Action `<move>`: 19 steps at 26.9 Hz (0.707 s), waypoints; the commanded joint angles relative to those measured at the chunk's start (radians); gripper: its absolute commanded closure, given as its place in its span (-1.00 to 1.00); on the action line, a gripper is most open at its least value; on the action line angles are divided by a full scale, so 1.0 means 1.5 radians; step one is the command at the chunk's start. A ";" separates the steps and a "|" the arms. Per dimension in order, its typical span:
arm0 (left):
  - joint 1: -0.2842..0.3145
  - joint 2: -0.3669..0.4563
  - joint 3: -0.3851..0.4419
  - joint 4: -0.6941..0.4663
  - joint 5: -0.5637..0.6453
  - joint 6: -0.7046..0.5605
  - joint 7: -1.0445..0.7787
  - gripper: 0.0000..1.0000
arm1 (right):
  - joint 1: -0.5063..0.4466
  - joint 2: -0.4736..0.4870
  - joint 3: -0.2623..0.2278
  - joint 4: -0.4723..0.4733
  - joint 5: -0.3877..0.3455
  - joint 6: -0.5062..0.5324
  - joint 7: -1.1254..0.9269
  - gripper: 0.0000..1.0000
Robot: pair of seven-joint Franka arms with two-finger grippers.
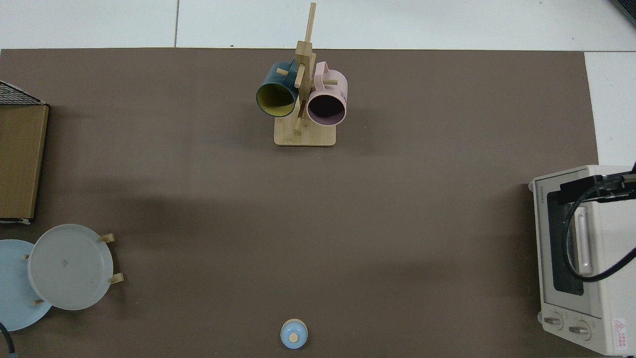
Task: Put markers into pen holder
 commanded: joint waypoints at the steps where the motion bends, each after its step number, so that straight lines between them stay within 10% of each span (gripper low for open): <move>1: -0.003 -0.020 -0.002 -0.021 -0.092 -0.025 -0.068 -1.00 | -0.008 0.009 0.005 0.011 0.003 -0.002 -0.025 -1.00; 19: -0.019 -0.087 -0.079 -0.151 -0.313 -0.059 -0.608 -1.00 | -0.008 -0.016 0.005 -0.024 0.014 0.000 -0.020 -1.00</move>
